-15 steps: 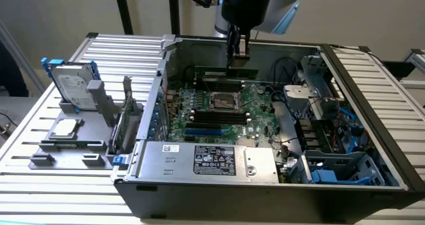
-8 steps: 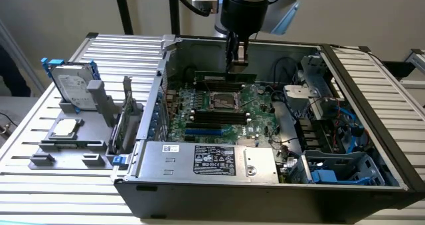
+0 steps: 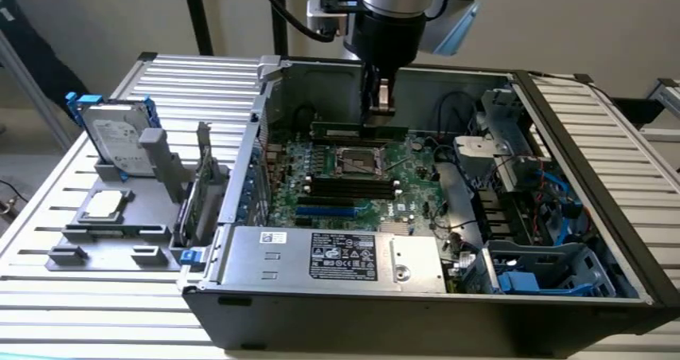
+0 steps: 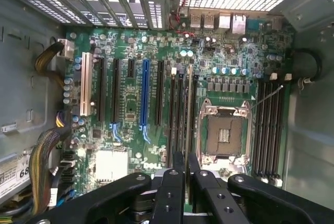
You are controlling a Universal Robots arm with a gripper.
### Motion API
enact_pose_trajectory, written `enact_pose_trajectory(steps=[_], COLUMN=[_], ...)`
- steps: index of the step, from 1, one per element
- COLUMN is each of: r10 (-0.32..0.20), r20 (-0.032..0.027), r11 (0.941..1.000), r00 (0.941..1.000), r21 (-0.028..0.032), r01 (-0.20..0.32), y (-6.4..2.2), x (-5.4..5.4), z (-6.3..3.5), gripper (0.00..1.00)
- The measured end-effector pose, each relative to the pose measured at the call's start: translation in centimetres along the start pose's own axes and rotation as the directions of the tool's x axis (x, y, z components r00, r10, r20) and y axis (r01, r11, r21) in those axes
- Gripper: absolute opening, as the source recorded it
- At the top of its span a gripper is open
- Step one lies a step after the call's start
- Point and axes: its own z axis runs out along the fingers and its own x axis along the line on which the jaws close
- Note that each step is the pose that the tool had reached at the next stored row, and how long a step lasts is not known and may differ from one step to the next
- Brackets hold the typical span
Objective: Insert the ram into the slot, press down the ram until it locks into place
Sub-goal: 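Insert the ram into the slot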
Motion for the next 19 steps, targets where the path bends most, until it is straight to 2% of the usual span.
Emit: enact_pose_trajectory(steps=[19], r10=[0.0], r20=[-0.0001], r11=[1.0], r00=[1.0], r21=[0.0], r01=[0.0], y=[-0.13], x=[0.1], z=[3.46], gripper=[0.14])
